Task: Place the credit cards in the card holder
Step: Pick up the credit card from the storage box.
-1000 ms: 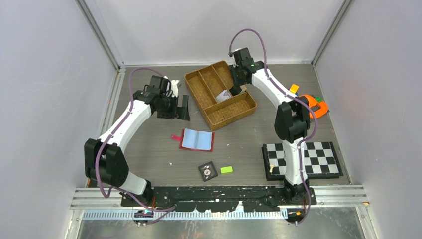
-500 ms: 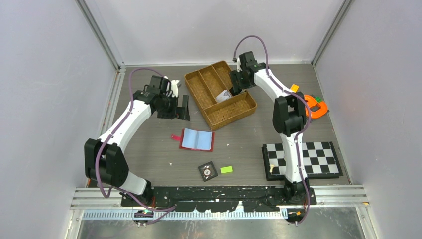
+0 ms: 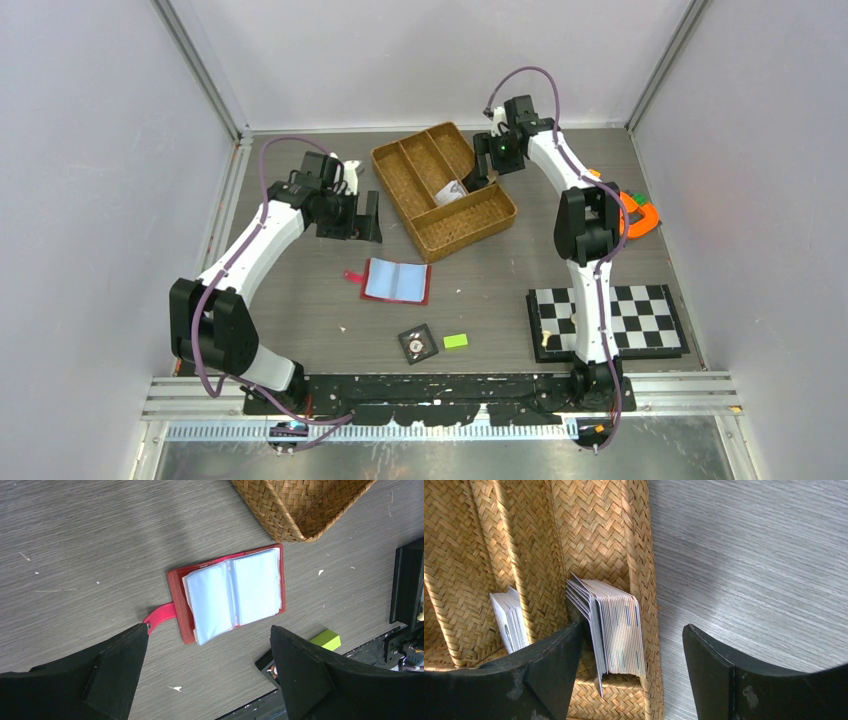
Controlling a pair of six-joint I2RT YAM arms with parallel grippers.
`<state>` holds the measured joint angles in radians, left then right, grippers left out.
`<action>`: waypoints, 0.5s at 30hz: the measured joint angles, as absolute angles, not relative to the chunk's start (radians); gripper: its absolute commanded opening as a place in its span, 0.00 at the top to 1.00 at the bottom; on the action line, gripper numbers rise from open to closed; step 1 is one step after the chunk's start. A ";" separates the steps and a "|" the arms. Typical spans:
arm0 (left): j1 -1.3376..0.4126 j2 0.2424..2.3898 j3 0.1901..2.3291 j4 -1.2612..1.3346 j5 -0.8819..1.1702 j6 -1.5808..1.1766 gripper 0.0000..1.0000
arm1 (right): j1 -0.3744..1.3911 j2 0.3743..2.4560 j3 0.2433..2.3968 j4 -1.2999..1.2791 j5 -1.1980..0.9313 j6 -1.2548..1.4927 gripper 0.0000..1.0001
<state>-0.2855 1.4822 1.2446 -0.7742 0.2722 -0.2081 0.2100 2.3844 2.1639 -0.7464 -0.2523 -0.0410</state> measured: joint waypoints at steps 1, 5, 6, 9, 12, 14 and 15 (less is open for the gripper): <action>-0.286 1.482 1.245 -0.774 0.273 -0.208 0.05 | 0.207 2.386 2.168 -0.752 -0.261 -0.041 0.25; -0.286 1.482 1.245 -0.774 0.273 -0.208 0.06 | 0.203 2.387 2.170 -0.758 -0.272 -0.038 0.28; -0.286 1.482 1.245 -0.774 0.273 -0.208 0.05 | 0.203 2.387 2.170 -0.759 -0.273 -0.036 0.28; -0.286 1.482 1.245 -0.774 0.273 -0.208 0.06 | 0.203 2.387 2.170 -0.760 -0.273 -0.031 0.28; -0.286 1.482 1.245 -0.774 0.274 -0.208 0.06 | 0.203 2.387 2.170 -0.760 -0.271 -0.030 0.29; -0.286 1.482 1.245 -0.774 0.276 -0.208 0.06 | 0.203 2.387 2.170 -0.761 -0.271 -0.030 0.30; -0.286 1.482 1.245 -0.774 0.278 -0.208 0.06 | 0.203 2.387 2.170 -0.761 -0.271 -0.028 0.30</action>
